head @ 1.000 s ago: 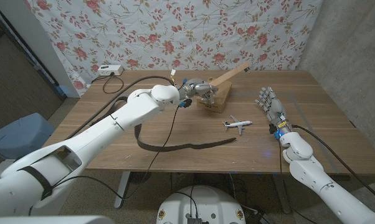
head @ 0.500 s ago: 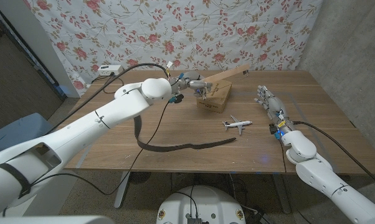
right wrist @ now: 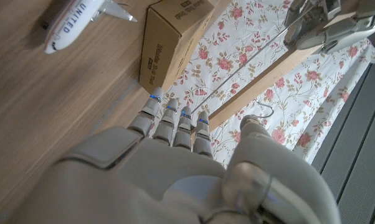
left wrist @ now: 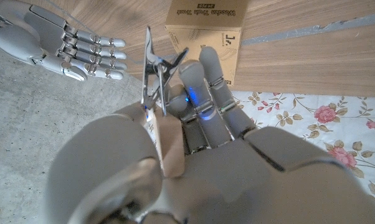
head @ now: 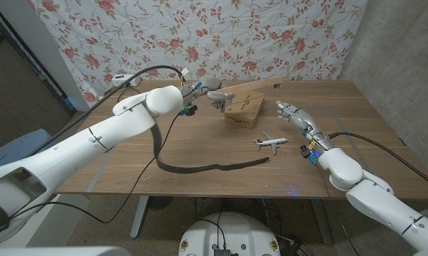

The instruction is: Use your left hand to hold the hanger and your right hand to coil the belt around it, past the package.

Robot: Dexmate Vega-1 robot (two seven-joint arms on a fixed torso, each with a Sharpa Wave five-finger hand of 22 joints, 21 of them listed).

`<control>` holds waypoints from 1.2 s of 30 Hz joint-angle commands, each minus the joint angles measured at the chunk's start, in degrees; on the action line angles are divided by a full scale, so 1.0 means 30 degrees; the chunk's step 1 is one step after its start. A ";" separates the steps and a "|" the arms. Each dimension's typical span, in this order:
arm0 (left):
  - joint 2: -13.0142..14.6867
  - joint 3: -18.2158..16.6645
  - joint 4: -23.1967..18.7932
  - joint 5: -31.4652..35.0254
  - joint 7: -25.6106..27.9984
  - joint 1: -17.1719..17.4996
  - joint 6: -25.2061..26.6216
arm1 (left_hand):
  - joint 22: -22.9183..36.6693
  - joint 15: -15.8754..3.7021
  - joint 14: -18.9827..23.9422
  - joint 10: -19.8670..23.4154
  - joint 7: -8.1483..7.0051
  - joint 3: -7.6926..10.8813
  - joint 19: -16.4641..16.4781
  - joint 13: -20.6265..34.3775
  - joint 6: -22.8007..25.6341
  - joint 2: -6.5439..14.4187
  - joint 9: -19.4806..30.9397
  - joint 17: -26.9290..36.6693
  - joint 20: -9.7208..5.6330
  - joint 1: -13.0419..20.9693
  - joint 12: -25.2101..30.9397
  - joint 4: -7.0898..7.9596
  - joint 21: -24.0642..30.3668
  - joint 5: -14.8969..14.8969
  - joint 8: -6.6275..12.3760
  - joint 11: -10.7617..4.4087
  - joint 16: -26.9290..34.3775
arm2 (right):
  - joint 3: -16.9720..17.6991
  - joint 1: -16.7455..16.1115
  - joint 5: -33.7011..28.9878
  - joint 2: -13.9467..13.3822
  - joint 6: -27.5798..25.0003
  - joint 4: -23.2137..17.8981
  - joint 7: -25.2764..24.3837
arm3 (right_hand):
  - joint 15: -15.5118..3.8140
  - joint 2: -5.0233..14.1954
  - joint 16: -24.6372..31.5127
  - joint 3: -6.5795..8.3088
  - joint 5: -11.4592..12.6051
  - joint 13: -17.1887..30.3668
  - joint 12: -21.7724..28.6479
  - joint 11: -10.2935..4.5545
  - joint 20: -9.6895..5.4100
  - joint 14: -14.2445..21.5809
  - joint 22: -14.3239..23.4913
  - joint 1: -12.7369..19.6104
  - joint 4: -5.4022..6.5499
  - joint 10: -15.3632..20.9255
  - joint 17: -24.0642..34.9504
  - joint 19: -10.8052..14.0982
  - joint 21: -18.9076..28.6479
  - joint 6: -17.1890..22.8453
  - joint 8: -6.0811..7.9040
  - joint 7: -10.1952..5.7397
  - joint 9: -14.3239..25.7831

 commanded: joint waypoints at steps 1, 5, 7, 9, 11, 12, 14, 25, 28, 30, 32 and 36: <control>0.0602 -0.1130 0.0379 0.1034 -0.1224 0.0615 -0.1920 | -0.0162 -0.0123 -0.0382 -0.0436 0.0060 0.0367 -0.0070 0.0064 0.0033 0.0070 -0.0045 0.0091 0.0021 -0.0155 0.0378 0.0428 0.0032 0.0256 0.0096 -0.0729 0.0233 | 0.0386 -0.2646 -0.3362 -0.2057 -0.4791 -0.5099 -0.1710 | -0.0048 -0.0143 0.0114 0.0118 -0.0034 0.0099 0.0017 0.0082 0.0228 0.0173 0.0039 0.0387 -0.0346 0.0050 0.0079 0.0084 0.0004 0.0184 0.0188 0.0004 0.0103; 0.0499 -0.1271 0.0802 0.1155 -0.1651 0.0576 -0.2553 | -0.0254 -0.0082 -0.0485 -0.0516 0.0093 0.0310 -0.0134 0.0057 0.0032 0.0092 -0.0088 0.0082 0.0059 -0.0201 0.0649 0.0409 0.0094 0.0360 0.0122 -0.0686 0.0395 | 0.0203 -0.3156 -0.4540 -0.2433 -0.6806 -0.6640 -0.2193 | -0.0025 -0.0319 -0.0008 0.0234 -0.0083 0.0136 -0.0055 0.0134 0.0418 -0.0104 0.0051 0.0826 -0.0766 -0.0063 0.0131 -0.0020 -0.0101 0.0083 0.0129 -0.0085 0.0128; 0.0430 -0.1319 0.1003 0.1208 -0.1883 0.0512 -0.2838 | -0.0293 -0.0102 -0.0513 -0.0586 0.0094 0.0283 -0.0172 0.0054 -0.0038 0.0097 -0.0031 0.0078 0.0076 -0.0224 0.0761 0.0403 0.0121 0.0406 0.0155 -0.0680 0.0473 | -0.0098 -0.3226 -0.5341 -0.2620 -0.7937 -0.7398 -0.2399 | 0.0003 -0.0348 -0.0042 0.0260 -0.0095 0.0144 -0.0086 0.0161 0.0445 -0.0187 0.0054 0.0918 -0.0853 -0.0132 0.0143 -0.0035 -0.0122 -0.0006 0.0089 -0.0124 0.0133; 0.0373 -0.1369 0.1155 0.1293 -0.2073 0.0448 -0.3098 | -0.0365 -0.0074 -0.0565 -0.0672 0.0059 0.0246 -0.0201 0.0047 0.0012 0.0105 -0.0137 0.0074 0.0069 -0.0261 0.0939 0.0401 0.0159 0.0483 0.0150 -0.0648 0.0597 | -0.0492 -0.3177 -0.6103 -0.2803 -0.9167 -0.8155 -0.2476 | 0.0008 -0.0369 -0.0055 0.0282 -0.0107 0.0151 -0.0111 0.0129 0.0471 -0.0222 0.0056 0.0996 -0.0928 -0.0188 0.0155 -0.0052 -0.0142 -0.0033 0.0074 -0.0148 0.0137; 0.0336 -0.1406 0.1264 0.1400 -0.2278 0.0371 -0.3313 | -0.0382 -0.0093 -0.0625 -0.0724 0.0074 0.0221 -0.0270 0.0045 -0.0085 0.0120 -0.0038 0.0071 0.0070 -0.0284 0.1079 0.0396 0.0203 0.0542 0.0205 -0.0656 0.0683 | -0.0967 -0.3066 -0.6917 -0.2985 -1.0395 -0.8871 -0.2519 | 0.0000 -0.0392 -0.0070 0.0298 -0.0121 0.0159 -0.0135 0.0144 0.0494 -0.0266 0.0060 0.1061 -0.0996 -0.0242 0.0171 -0.0068 -0.0164 -0.0128 0.0032 -0.0185 0.0142; 0.0321 -0.1412 0.1308 0.1476 -0.2388 0.0321 -0.3393 | -0.0438 -0.0100 -0.0625 -0.0762 0.0087 0.0207 -0.0266 0.0043 -0.0098 0.0131 -0.0043 0.0068 0.0102 -0.0299 0.1162 0.0394 0.0216 0.0579 0.0217 -0.0696 0.0749 | -0.1246 -0.2986 -0.7344 -0.3062 -1.0980 -0.9193 -0.2535 | -0.0011 -0.0409 -0.0079 0.0302 -0.0129 0.0162 -0.0161 0.0107 0.0504 -0.0293 0.0061 0.1091 -0.1030 -0.0307 0.0179 -0.0076 -0.0175 -0.0139 0.0026 -0.0200 0.0144; 0.0279 -0.1443 0.1420 0.1555 -0.2606 0.0227 -0.3571 | -0.0430 -0.0061 -0.0673 -0.0820 0.0120 0.0194 -0.0317 0.0041 -0.0034 0.0146 -0.0097 0.0069 0.0117 -0.0318 0.1272 0.0395 0.0266 0.0632 0.0237 -0.0690 0.0827 | -0.1876 -0.2751 -0.8174 -0.3127 -1.2200 -0.9805 -0.2543 | -0.0028 -0.0451 -0.0129 0.0294 -0.0146 0.0170 -0.0197 0.0111 0.0517 -0.0434 0.0064 0.1114 -0.1077 -0.0400 0.0198 -0.0081 -0.0192 -0.0174 0.0007 -0.0222 0.0148; -0.0008 -0.1627 0.2440 0.1928 -0.3225 -0.0159 -0.5212 | -0.0659 0.0041 -0.1079 -0.1028 0.0049 0.0092 -0.0538 0.0030 -0.0134 0.0131 -0.0192 0.0066 0.0255 -0.0470 0.1842 0.0424 0.0368 0.0941 0.0312 -0.0759 0.1226 | -0.7189 0.0513 -1.3498 -0.3059 -1.8275 -1.1720 -0.0379 | -0.0238 -0.0535 -0.0376 0.0333 -0.0197 0.0215 -0.0402 -0.0027 0.0521 -0.1206 0.0075 0.1326 -0.1356 -0.1063 0.0302 -0.0242 -0.0361 -0.0516 -0.0128 -0.0226 0.0178; -0.0076 -0.1665 0.2781 0.2013 -0.3335 -0.0254 -0.5733 | -0.0729 0.0129 -0.1278 -0.1184 -0.0080 0.0035 -0.0825 0.0024 -0.0222 0.0059 -0.0321 0.0063 0.0365 -0.0529 0.1925 0.0431 0.0313 0.1036 0.0248 -0.0802 0.1307 | -0.8525 0.1449 -1.4850 -0.2797 -1.9298 -1.1807 0.0405 | -0.0277 -0.0575 -0.0430 0.0350 -0.0193 0.0225 -0.0420 -0.0085 0.0500 -0.1369 0.0075 0.1410 -0.1446 -0.1165 0.0311 -0.0270 -0.0397 -0.0591 -0.0148 -0.0208 0.0185; -0.0116 -0.1681 0.2977 0.2085 -0.3417 -0.0317 -0.6018 | -0.0813 0.0193 -0.1416 -0.1258 -0.0116 -0.0002 -0.0833 0.0021 -0.0148 0.0010 -0.0422 0.0061 0.0380 -0.0563 0.1975 0.0433 0.0305 0.1105 0.0244 -0.0800 0.1356 | -0.9467 0.2121 -1.5890 -0.2582 -1.9995 -1.1805 0.1025 | -0.0300 -0.0567 -0.0462 0.0385 -0.0182 0.0230 -0.0425 -0.0068 0.0491 -0.1464 0.0075 0.1491 -0.1506 -0.1213 0.0313 -0.0261 -0.0408 -0.0624 -0.0154 -0.0189 0.0189; -0.0151 -0.1680 0.3153 0.2142 -0.3572 -0.0409 -0.6233 | -0.0820 0.0246 -0.1464 -0.1280 -0.0090 -0.0025 -0.0985 0.0016 -0.0149 -0.0013 -0.0451 0.0056 0.0446 -0.0590 0.2044 0.0434 0.0309 0.1191 0.0260 -0.0780 0.1451 | -1.0443 0.2840 -1.7013 -0.2397 -2.0724 -1.1800 0.1857 | -0.0312 -0.0556 -0.0469 0.0417 -0.0171 0.0233 -0.0422 -0.0099 0.0451 -0.1491 0.0075 0.1560 -0.1553 -0.1229 0.0314 -0.0249 -0.0414 -0.0648 -0.0157 -0.0191 0.0192; -0.0236 -0.1704 0.3476 0.2273 -0.3741 -0.0544 -0.6664 | -0.0961 0.0212 -0.1558 -0.1349 -0.0148 -0.0066 -0.1010 0.0010 -0.0144 -0.0031 -0.0462 0.0047 0.0458 -0.0622 0.2125 0.0423 0.0323 0.1346 0.0320 -0.0811 0.1615 | -1.2102 0.4077 -1.9114 -0.1970 -2.1925 -1.1660 0.3625 | -0.0355 -0.0557 -0.0496 0.0508 -0.0134 0.0242 -0.0440 -0.0175 0.0422 -0.1586 0.0072 0.1785 -0.1715 -0.1351 0.0315 -0.0241 -0.0444 -0.0701 -0.0157 -0.0195 0.0201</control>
